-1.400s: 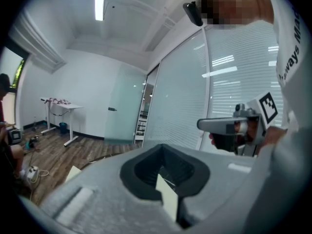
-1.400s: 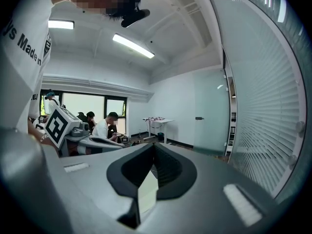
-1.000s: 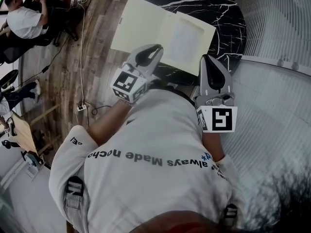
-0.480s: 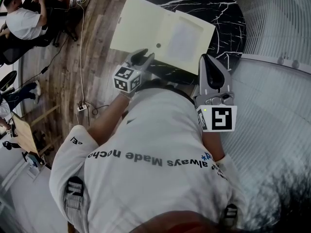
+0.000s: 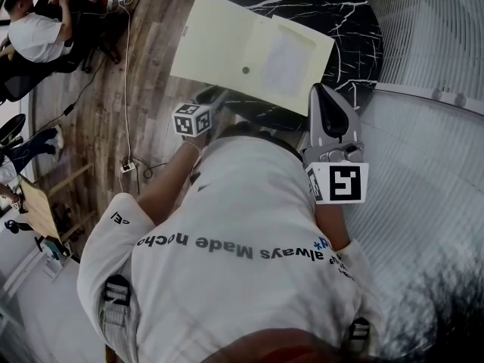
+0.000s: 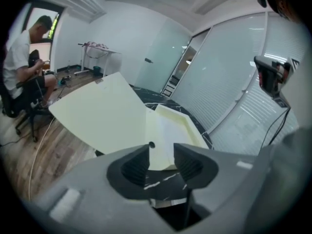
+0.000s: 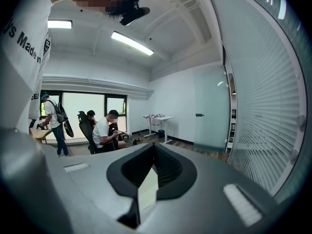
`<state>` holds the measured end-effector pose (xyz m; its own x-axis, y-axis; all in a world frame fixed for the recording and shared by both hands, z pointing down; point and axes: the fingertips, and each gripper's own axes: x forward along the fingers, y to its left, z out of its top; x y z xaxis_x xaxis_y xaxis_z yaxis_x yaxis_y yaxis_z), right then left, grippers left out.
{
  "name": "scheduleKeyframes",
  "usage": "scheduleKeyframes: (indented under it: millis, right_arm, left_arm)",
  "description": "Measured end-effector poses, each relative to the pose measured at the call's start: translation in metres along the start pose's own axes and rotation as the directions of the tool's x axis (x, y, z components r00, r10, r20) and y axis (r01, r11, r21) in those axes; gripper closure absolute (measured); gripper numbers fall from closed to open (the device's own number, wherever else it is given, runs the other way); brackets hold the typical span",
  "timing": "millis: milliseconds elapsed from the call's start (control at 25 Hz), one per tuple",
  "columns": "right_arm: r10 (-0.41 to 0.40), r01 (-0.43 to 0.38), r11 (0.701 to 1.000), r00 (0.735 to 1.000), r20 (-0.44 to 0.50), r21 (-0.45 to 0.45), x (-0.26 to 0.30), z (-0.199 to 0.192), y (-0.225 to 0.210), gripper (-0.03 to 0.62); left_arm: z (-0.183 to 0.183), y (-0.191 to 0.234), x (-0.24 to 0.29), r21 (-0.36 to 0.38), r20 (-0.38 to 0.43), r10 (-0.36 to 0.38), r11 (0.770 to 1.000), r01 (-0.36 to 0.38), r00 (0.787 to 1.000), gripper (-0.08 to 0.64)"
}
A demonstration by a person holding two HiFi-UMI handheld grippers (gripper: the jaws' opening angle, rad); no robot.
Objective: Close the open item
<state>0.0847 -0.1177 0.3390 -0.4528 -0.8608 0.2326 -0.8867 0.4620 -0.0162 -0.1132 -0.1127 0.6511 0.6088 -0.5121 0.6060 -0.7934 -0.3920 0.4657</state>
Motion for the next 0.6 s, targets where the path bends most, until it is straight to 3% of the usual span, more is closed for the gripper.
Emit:
scheduleKeyframes:
  millis: [280,600]
  right_arm:
    - [0.002,-0.002,1.000,1.000,-0.004,0.000,0.001,-0.001,-0.003,0.591]
    - [0.000,0.000,1.000,1.000,-0.012,0.000,0.003,-0.001,-0.005,0.591]
  left_arm:
    - [-0.027,0.030,0.010,-0.190,-0.016,0.013,0.982,-0.016,1.000,0.345]
    - [-0.036,0.062,0.025,-0.352,-0.004,0.049,0.935,-0.047,0.999,0.253]
